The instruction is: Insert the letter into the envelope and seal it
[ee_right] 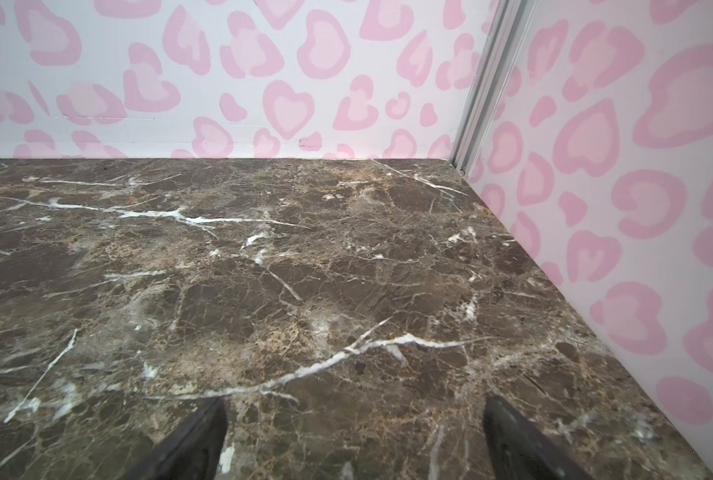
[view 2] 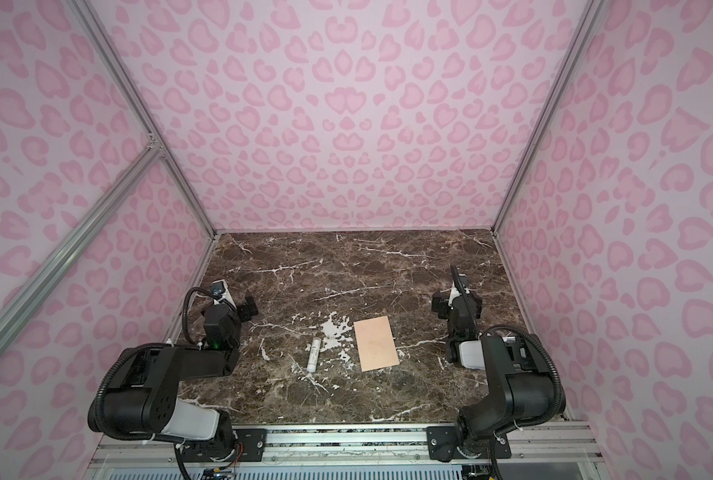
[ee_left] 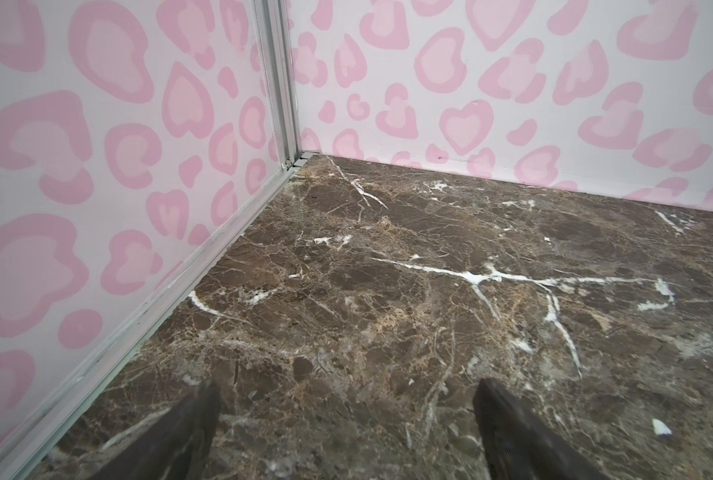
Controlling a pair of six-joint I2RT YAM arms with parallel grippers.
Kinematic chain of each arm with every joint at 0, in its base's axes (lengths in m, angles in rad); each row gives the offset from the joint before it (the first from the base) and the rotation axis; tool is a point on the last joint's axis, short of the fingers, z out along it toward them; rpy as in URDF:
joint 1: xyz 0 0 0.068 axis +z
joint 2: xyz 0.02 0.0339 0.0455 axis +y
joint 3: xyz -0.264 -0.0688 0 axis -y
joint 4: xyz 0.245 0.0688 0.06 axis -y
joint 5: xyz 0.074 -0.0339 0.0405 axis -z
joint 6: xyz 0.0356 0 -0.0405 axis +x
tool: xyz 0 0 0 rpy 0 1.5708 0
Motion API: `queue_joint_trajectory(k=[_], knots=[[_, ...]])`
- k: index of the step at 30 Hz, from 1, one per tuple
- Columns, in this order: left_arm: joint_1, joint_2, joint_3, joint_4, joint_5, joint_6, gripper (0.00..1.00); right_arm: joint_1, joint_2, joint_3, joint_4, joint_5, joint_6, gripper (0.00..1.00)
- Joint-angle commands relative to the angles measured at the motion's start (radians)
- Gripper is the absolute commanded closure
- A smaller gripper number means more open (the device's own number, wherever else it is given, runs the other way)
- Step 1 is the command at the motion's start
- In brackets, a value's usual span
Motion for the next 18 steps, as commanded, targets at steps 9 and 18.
queue_joint_trajectory(k=[9, 18], knots=[[0.001, 0.000, -0.003, 0.048, 0.011, 0.002, 0.03, -0.001, 0.001, 0.001, 0.005, -0.003, 0.005, 0.02], [0.000, 0.001, -0.002, 0.049, 0.011, 0.003, 0.03, -0.001, 0.001, 0.002, 0.005, -0.004, 0.005, 0.02]])
